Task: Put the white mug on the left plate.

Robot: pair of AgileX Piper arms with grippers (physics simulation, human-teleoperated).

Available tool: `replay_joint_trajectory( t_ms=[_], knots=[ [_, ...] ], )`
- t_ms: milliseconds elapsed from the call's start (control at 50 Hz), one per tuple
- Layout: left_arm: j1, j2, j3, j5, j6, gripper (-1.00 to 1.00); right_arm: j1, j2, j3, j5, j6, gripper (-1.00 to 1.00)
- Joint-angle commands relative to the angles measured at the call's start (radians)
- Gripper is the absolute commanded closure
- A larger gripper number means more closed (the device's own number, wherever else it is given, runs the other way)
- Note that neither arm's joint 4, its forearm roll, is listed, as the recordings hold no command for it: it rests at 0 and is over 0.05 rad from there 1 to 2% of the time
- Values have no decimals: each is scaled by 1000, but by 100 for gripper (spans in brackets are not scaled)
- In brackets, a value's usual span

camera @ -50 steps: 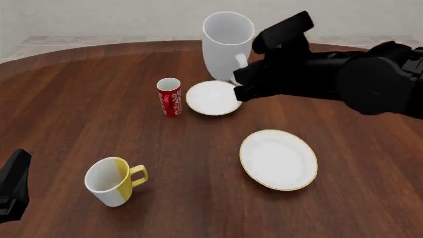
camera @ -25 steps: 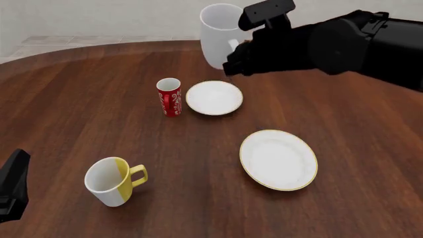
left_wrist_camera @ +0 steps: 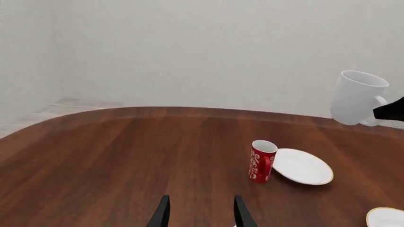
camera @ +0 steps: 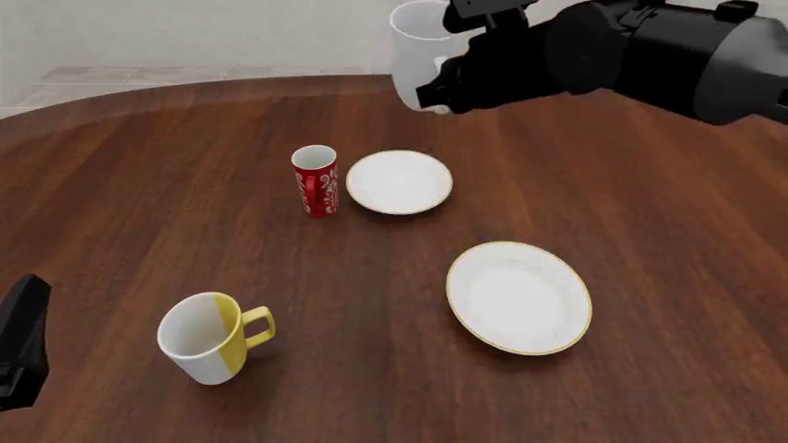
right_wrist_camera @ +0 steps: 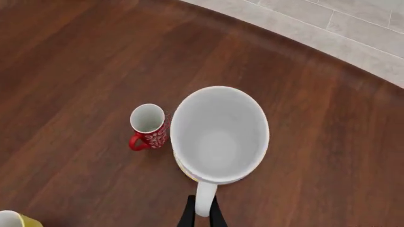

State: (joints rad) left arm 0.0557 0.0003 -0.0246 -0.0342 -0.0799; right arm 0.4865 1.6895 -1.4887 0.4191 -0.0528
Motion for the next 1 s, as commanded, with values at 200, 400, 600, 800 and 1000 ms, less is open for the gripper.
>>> replay_joint_trajectory(
  t_ms=[200, 400, 600, 800, 1000],
  knots=[
    [6, 0, -3, 0, -5, -100, -31, 127, -144, 54, -1, 100],
    [10, 0, -4, 0, -8, -100, -53, 177, -190, 64, 22, 100],
    [12, 0, -3, 1, -9, -100, -51, 238, -233, 81, 50, 100],
    [13, 0, 1, 2, -9, -100, -43, 282, -277, 91, 54, 100],
    [15, 0, 1, 3, -10, -100, -42, 320, -322, 101, 63, 100]
  ],
)
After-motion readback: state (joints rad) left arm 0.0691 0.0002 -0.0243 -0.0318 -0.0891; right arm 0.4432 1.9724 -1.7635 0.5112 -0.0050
